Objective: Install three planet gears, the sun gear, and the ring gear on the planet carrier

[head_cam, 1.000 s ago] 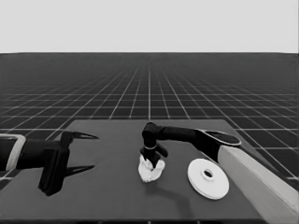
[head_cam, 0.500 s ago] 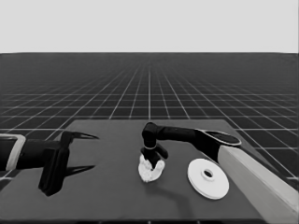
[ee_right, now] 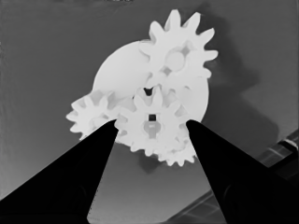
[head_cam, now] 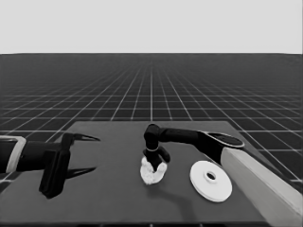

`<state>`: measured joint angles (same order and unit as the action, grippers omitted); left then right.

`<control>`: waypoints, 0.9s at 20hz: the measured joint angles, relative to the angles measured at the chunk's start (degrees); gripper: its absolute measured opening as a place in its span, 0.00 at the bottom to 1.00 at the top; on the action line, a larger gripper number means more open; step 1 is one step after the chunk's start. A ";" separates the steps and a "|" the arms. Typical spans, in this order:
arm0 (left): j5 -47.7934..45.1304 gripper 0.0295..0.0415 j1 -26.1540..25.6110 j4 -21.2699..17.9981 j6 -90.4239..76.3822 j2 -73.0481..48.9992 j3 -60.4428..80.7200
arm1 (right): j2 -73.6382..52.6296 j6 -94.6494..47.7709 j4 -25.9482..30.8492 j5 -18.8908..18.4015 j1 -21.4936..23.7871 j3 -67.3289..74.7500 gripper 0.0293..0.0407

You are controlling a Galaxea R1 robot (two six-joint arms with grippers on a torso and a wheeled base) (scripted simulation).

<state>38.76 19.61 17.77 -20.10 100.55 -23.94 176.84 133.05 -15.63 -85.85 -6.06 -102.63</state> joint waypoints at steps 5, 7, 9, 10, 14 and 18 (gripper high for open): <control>0.00 0.75 0.00 0.00 0.00 0.00 0.00 | 0.00 1.89 -0.01 0.00 0.01 0.00 0.77; 0.00 0.75 0.00 0.00 0.00 0.00 0.00 | 0.00 2.01 -0.01 0.01 0.01 0.00 0.80; 0.00 0.75 0.00 0.00 0.00 0.00 0.00 | 0.00 2.04 -0.01 0.01 0.01 0.00 0.81; 0.00 0.75 0.00 0.00 0.00 0.00 0.00 | 0.00 2.05 -0.01 0.01 0.01 0.00 0.81; 0.00 0.75 0.00 0.00 0.00 0.00 0.00 | -0.71 -34.62 3.98 -2.13 4.96 3.28 0.86; 0.00 0.75 0.00 0.00 0.00 0.00 0.00 | -0.93 -52.86 6.23 -2.29 7.53 4.12 0.81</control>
<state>38.76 19.61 17.77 -20.10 100.55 -23.94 175.90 80.19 -9.41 -88.14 1.46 -98.51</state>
